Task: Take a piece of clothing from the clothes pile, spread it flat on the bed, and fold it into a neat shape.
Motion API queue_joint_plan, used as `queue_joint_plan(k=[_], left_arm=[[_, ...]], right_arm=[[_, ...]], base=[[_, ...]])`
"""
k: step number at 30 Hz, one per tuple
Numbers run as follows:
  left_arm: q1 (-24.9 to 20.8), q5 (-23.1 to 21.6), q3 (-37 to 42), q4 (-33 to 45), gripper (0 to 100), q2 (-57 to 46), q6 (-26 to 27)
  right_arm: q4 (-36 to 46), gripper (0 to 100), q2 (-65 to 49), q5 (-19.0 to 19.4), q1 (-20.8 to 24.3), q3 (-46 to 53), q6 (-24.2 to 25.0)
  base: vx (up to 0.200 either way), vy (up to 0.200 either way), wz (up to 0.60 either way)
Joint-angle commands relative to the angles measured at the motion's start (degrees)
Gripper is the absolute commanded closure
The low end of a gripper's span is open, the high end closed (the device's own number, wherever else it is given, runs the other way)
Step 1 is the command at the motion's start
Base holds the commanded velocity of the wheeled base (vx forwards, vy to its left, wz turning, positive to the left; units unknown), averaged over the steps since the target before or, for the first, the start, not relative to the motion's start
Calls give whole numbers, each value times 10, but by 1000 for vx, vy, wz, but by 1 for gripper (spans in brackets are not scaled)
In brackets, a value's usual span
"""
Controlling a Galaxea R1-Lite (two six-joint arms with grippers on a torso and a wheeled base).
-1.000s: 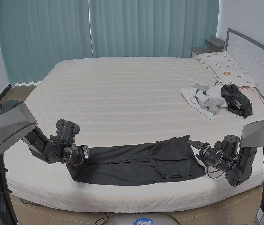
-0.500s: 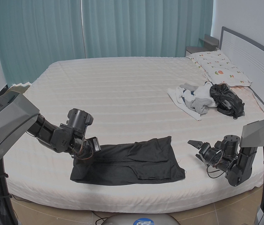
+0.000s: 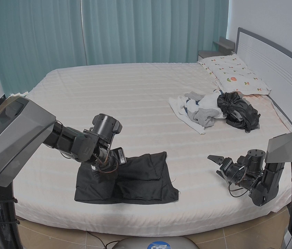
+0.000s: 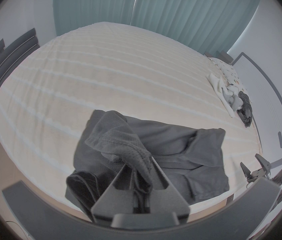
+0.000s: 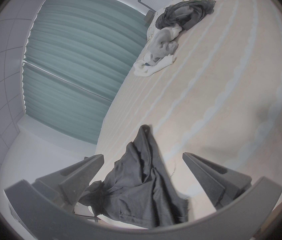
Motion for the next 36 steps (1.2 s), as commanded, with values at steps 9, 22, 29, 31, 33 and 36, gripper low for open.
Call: queue_joint_plan(k=[9, 22, 29, 31, 33, 36], left_arm=[[-22, 1, -84, 18, 100, 63, -27], [-46, 2, -130, 19, 0, 110, -51], [-46, 3, -130, 19, 0, 107, -78], [-45, -3, -129, 19, 0, 95, -91], [-39, -7, -129, 18, 0, 78, -104], [-29, -11, -124, 20, 0, 60, -119]], right_arm=[[0, 0, 2, 0, 0, -1, -1], [0, 0, 2, 0, 1, -1, -1], [1, 0, 2, 0, 1, 0, -1], [0, 0, 2, 0, 1, 0, -1], [0, 0, 2, 0, 1, 1, -1], [0, 0, 2, -1, 1, 2, -1]], base=[[0, -200, 0], [0, -31, 0], [0, 0, 0], [0, 0, 0], [0, 0, 0], [0, 0, 0]])
